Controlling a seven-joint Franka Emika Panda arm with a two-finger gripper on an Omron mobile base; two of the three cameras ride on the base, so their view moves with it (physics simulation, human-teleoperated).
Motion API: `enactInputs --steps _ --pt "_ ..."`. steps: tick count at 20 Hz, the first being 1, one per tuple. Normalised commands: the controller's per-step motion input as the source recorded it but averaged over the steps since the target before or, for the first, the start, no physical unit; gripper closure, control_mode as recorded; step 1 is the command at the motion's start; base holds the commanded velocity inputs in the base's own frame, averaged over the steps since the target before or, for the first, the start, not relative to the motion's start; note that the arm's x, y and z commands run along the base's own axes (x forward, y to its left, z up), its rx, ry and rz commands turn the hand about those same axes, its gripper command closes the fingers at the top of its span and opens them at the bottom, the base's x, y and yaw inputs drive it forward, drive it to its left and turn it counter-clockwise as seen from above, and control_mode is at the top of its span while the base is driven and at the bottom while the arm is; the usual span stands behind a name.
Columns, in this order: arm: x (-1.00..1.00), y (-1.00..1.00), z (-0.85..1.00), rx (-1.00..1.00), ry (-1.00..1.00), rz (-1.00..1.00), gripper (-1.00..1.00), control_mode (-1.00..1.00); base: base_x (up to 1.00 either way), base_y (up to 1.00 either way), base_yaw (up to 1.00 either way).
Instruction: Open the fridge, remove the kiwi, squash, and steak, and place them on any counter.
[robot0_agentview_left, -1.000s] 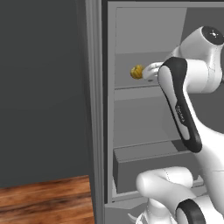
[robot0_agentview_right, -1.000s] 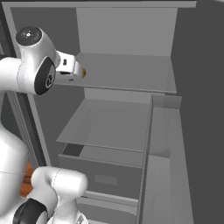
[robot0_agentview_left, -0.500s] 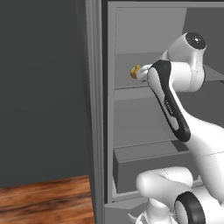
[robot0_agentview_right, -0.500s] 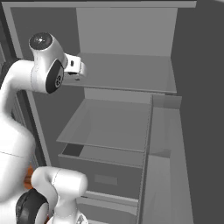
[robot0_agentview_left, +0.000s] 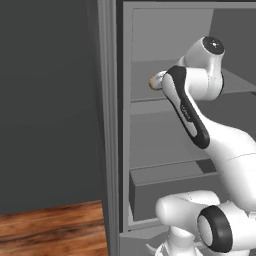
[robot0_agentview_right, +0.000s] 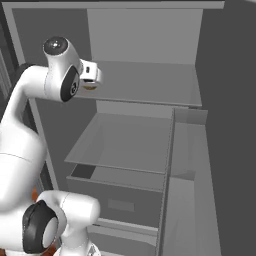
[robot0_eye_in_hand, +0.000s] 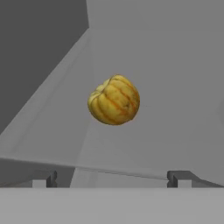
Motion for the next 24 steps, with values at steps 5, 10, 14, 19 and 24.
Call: enactInputs --steps 5,10,14,19,24 --pt "0.24 0.05 -0.11 0.0 0.0 0.0 -1.0 -1.0 0.0 0.0 0.0" --pt "0.32 0.07 -0.09 0.0 0.0 0.0 -1.0 -1.0 0.0 0.0 0.0" --pt "0.32 0.0 -0.05 0.0 0.0 0.0 -1.0 -1.0 0.0 0.0 0.0" --pt "0.31 0.0 -0.09 0.0 0.0 0.0 -1.0 -1.0 0.0 0.0 0.0" --pt "0.34 0.0 -0.15 0.0 0.0 0.0 -1.0 -1.0 0.0 0.0 0.0"
